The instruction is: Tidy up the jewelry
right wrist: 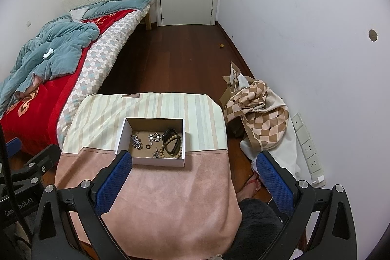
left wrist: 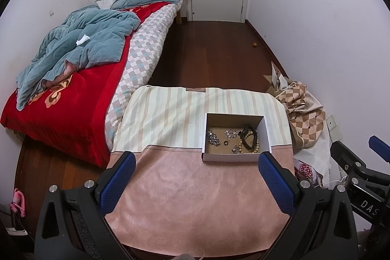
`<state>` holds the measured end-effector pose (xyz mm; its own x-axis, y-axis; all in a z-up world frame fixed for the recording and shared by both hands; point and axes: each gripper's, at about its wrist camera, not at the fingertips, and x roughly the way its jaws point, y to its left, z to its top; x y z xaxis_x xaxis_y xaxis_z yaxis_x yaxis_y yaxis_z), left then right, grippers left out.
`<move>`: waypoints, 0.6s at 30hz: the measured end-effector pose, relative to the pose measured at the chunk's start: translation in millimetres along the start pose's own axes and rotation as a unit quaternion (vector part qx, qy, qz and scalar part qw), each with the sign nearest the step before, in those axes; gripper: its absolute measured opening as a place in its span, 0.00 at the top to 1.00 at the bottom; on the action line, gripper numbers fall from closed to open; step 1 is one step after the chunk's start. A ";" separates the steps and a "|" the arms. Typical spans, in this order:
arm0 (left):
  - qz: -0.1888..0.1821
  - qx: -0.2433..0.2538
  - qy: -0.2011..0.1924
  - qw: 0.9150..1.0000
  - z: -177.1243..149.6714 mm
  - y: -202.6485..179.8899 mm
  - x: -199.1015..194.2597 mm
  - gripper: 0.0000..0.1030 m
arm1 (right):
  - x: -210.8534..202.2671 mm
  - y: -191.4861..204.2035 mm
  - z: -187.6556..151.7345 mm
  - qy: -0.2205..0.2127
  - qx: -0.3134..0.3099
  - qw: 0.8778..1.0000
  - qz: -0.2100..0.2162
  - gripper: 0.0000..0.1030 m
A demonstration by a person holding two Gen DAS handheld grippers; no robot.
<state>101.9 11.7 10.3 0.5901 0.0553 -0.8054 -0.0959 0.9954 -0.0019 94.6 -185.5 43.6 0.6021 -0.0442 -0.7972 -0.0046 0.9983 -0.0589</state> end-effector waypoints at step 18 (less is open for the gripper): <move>0.002 -0.003 -0.001 1.000 -1.7 -1.6 -0.6 0.00 | -4.7 -1.2 -0.6 -0.003 -0.004 1.000 0.001 0.00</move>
<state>100.4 9.9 9.8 0.5909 0.0591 -0.8046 -0.1027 0.9947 -0.0024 91.3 -186.5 47.0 0.6074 -0.0421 -0.7933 -0.0123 0.9980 -0.0625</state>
